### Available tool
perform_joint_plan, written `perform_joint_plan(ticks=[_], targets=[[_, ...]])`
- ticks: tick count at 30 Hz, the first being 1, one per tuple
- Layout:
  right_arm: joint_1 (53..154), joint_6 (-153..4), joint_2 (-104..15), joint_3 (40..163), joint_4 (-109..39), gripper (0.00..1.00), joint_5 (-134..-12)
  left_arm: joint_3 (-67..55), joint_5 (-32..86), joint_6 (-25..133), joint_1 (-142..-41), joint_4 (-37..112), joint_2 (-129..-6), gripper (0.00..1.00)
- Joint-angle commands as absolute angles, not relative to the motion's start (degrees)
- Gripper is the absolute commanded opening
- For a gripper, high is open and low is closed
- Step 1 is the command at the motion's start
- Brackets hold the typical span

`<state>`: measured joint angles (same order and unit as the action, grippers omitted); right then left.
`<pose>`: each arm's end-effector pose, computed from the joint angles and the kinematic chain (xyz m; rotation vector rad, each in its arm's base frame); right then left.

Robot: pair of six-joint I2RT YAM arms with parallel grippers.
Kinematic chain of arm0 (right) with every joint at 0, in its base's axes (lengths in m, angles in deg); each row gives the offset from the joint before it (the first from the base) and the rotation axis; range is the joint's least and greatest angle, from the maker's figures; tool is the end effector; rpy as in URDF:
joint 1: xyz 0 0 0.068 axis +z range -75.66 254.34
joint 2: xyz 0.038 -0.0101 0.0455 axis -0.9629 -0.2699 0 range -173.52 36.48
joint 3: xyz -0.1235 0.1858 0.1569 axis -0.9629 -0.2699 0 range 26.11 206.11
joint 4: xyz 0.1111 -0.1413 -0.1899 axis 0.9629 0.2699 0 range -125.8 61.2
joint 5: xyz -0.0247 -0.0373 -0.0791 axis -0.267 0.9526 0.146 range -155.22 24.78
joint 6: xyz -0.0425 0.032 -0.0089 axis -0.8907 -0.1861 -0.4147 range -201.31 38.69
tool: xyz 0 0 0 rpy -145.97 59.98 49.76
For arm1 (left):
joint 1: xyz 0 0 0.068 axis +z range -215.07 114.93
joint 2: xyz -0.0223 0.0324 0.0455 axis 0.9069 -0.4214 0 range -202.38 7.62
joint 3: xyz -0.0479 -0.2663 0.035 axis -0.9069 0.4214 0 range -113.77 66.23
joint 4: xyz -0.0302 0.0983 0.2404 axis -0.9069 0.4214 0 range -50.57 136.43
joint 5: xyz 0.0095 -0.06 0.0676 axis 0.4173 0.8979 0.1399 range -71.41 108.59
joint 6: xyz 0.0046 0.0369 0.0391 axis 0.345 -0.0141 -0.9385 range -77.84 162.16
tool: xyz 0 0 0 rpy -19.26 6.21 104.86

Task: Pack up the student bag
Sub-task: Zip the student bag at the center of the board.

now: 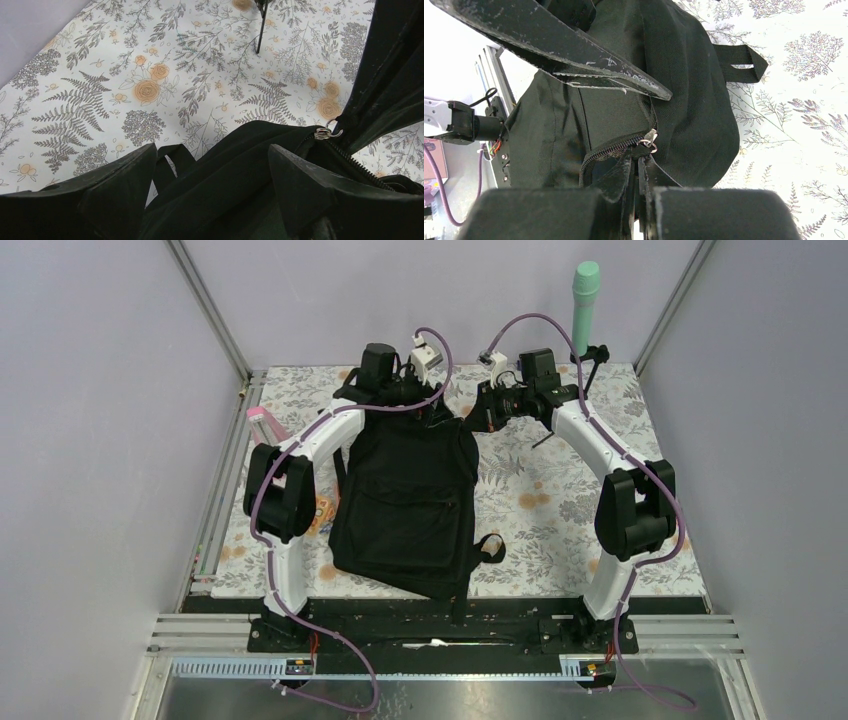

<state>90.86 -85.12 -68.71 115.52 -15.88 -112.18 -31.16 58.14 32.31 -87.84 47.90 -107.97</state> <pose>0.3961 0.1447 0.3019 -0.8260 1.9724 1.0198 0.4303 -0.2051 0.2865 0.9737 1.7706 -0.8416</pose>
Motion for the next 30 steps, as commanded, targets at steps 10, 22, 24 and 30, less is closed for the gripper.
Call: perform_joint_plan(ticks=[10,22,24,30], targets=[[91.0,-85.6,-67.6,118.7,-21.7,0.0,-115.5,-35.3,63.0,24.1,-88.0,58.8,-108.4,0.91],[91.0,-84.8,-68.6,119.8,-21.7,0.0,-116.2,-39.8,65.1,21.7,-87.0,65.5,-110.9,0.92],[91.0,-84.7,-68.7,119.9,-21.7,0.0,-116.4,-40.8,65.4,21.4,-87.0,66.8,-111.9,0.92],[91.1,-84.6,-68.8,119.8,-21.6,0.0,-116.6,-45.5,66.4,20.4,-87.3,72.8,-114.5,0.92]])
